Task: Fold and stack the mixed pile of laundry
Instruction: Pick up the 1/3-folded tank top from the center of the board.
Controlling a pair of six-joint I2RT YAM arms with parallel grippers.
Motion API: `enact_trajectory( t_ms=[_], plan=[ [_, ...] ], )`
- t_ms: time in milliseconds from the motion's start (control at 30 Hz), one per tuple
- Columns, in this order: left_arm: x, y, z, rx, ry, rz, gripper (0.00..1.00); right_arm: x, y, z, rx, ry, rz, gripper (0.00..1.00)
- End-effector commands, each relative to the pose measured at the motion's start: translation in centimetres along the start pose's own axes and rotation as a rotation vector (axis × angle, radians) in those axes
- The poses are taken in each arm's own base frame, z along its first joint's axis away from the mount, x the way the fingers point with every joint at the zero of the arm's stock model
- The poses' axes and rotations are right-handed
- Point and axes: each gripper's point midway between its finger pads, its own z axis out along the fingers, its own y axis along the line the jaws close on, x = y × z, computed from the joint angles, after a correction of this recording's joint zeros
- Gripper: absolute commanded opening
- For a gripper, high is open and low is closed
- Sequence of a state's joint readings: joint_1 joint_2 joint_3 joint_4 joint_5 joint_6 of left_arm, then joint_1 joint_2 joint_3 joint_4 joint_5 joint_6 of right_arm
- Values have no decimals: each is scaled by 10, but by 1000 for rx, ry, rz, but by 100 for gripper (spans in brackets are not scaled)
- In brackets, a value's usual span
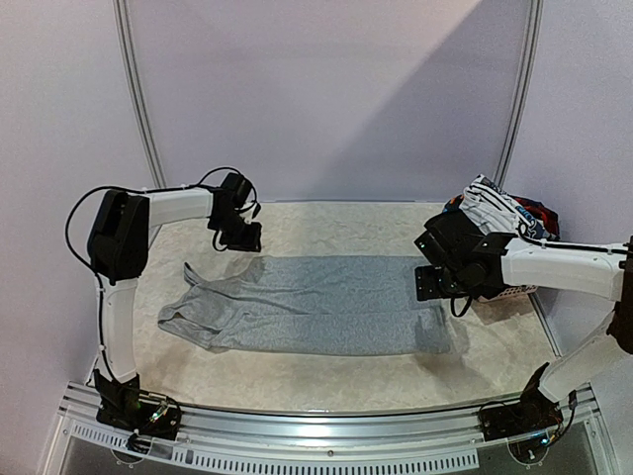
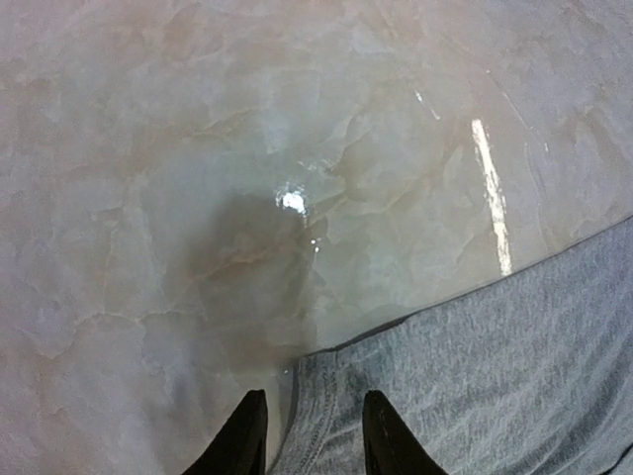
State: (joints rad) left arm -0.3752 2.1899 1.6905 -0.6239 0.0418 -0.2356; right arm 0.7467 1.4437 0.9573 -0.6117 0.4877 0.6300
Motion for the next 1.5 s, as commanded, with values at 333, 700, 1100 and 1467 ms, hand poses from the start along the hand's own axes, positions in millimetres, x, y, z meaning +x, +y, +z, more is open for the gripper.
enact_trajectory(
  t_ms=[333,700,1100,1467],
  plan=[
    [21,-2,40,-32,80,22,27,-4,0,1,1,-10,14,77],
    [16,7,31,-93,16,29,0,-25,11,7,-46,-34,81,74],
    [14,24,25,-153,-87,15,0,-79,13,71,-38,26,197,66],
    [21,41,24,-197,-102,6,0,-92,15,164,24,144,189,50]
  ],
)
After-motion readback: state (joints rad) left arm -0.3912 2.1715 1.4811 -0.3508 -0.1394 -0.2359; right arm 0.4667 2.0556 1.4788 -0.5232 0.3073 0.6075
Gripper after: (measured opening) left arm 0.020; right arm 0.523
